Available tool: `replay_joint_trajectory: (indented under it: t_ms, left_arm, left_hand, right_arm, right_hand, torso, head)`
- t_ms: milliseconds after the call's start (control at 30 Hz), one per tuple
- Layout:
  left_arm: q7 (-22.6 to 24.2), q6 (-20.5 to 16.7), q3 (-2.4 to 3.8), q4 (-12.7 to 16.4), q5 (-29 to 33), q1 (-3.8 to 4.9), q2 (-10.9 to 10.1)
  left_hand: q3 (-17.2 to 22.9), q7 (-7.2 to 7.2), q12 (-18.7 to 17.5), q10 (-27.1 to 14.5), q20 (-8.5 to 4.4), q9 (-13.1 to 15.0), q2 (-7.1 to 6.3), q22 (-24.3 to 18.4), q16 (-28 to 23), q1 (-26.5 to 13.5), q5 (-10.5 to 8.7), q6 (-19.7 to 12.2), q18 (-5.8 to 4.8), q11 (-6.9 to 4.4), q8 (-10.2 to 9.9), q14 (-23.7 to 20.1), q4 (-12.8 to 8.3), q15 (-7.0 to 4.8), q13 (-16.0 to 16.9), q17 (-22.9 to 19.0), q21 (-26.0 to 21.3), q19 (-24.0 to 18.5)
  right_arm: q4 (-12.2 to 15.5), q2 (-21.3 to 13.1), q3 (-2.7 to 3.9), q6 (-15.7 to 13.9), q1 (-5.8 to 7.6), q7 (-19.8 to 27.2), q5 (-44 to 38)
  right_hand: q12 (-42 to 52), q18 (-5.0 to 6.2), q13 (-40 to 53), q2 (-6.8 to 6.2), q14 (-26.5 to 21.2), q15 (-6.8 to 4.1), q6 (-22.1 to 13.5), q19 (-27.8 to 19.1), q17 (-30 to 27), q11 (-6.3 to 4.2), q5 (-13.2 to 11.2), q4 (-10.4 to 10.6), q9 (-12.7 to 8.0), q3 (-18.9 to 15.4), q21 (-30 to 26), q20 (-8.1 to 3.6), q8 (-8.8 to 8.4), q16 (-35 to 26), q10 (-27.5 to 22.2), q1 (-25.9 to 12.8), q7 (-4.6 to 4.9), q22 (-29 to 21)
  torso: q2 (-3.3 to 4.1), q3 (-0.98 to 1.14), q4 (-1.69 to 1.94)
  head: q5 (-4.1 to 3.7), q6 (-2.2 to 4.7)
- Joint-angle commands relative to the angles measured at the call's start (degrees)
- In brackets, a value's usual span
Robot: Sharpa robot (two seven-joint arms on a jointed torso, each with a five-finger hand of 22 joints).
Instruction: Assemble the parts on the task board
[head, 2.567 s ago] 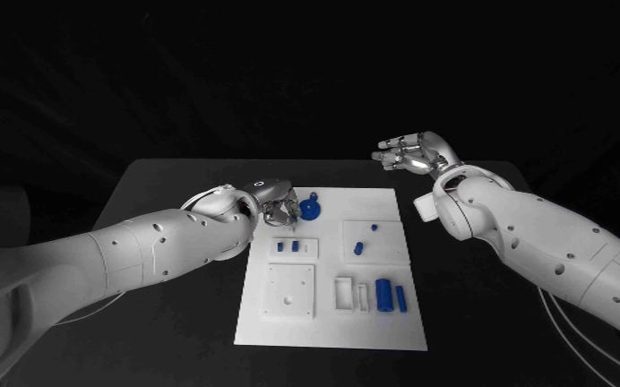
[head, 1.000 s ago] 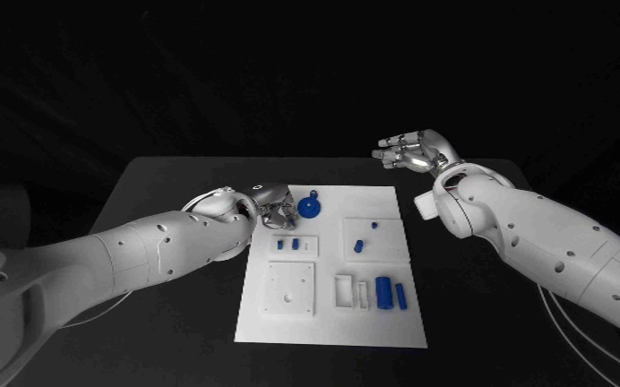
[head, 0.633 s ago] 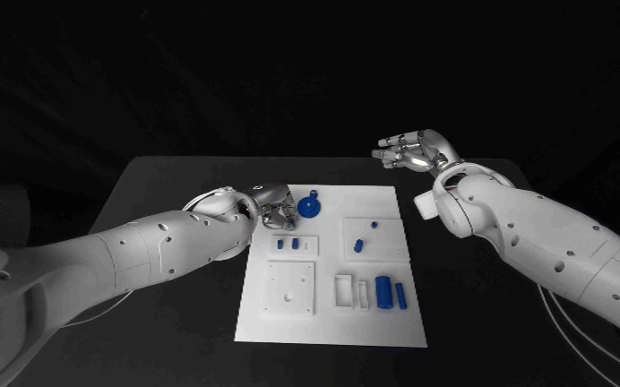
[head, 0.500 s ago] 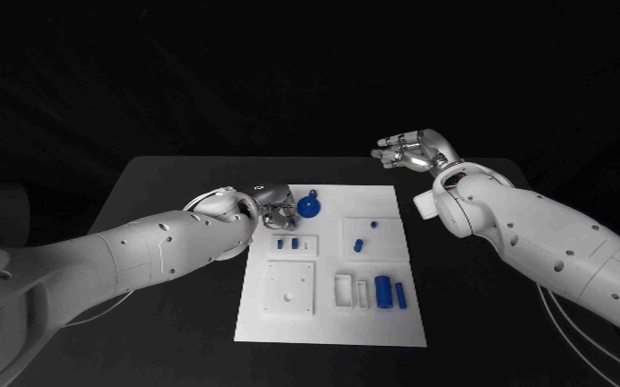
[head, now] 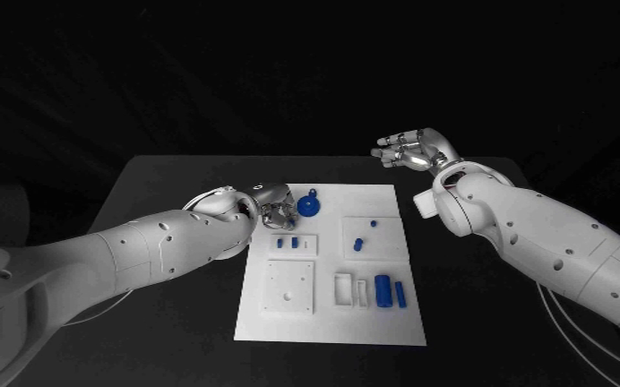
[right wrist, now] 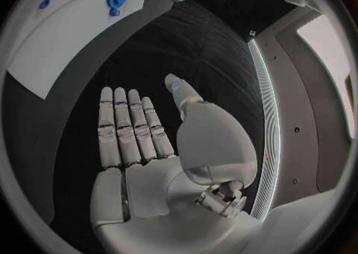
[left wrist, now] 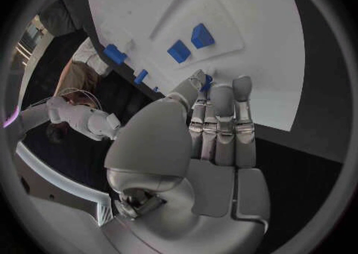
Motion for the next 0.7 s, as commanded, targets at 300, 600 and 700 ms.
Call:
replay_joint_trajectory:
  t_ms: [300, 600, 700]
  left_arm:
    - [-0.44, 1.96, -0.26, 0.35, -0.26, -0.31, -0.25]
    - [-0.43, 1.97, -0.27, 0.83, -0.27, -0.32, -0.29]
    - [-0.42, 1.88, -0.28, 0.89, -0.27, -0.32, -0.29]
  left_hand:
    - [-0.10, -0.01, 0.21, 0.56, -0.10, -0.02, 0.62, 1.08, -0.28, 0.01, 0.30, 0.17, 0.66, -0.03, -0.31, 0.28, -0.41, -0.09, 0.06, 0.10, 0.35, -0.04]
    - [-0.17, -0.02, 0.22, 0.67, -0.12, -0.03, 0.66, 1.06, -0.28, -0.06, 0.29, 0.20, 0.66, -0.07, -0.32, 0.34, -0.51, -0.11, 0.07, 0.21, 0.45, -0.03]
    - [-0.17, -0.02, 0.22, 0.67, -0.12, -0.03, 0.66, 1.06, -0.28, -0.06, 0.29, 0.20, 0.66, -0.07, -0.32, 0.34, -0.51, -0.11, 0.07, 0.21, 0.45, -0.03]
  right_arm:
    - [0.00, 0.05, 0.02, 0.84, -0.03, 0.46, -0.30]
    - [-0.09, 0.12, 0.02, 0.90, -0.05, 0.45, -0.30]
    - [-0.13, 0.16, 0.02, 0.90, -0.06, 0.45, -0.30]
  right_hand:
    - [-0.23, 0.27, -0.08, -0.09, 0.20, 0.04, 0.31, 0.16, -0.08, -0.04, 0.32, 0.26, 0.02, -0.04, -0.13, -0.14, -0.10, -0.16, 0.25, -0.08, -0.05, -0.09]
    - [-0.23, 0.27, -0.08, -0.09, 0.20, 0.04, 0.31, 0.16, -0.08, -0.04, 0.32, 0.26, 0.02, -0.04, -0.13, -0.14, -0.10, -0.16, 0.25, -0.08, -0.05, -0.09]
    - [-0.23, 0.27, -0.08, -0.09, 0.20, 0.04, 0.31, 0.16, -0.08, -0.04, 0.32, 0.26, 0.02, -0.04, -0.13, -0.14, -0.10, -0.16, 0.25, -0.08, -0.05, -0.09]
  torso:
    - [-0.01, -0.05, 0.03]
    - [0.02, -0.01, 0.00]
    - [0.02, 0.00, 0.02]
  head:
    - [0.02, -0.08]
    - [0.00, -0.14]
    - [-0.02, -0.14]
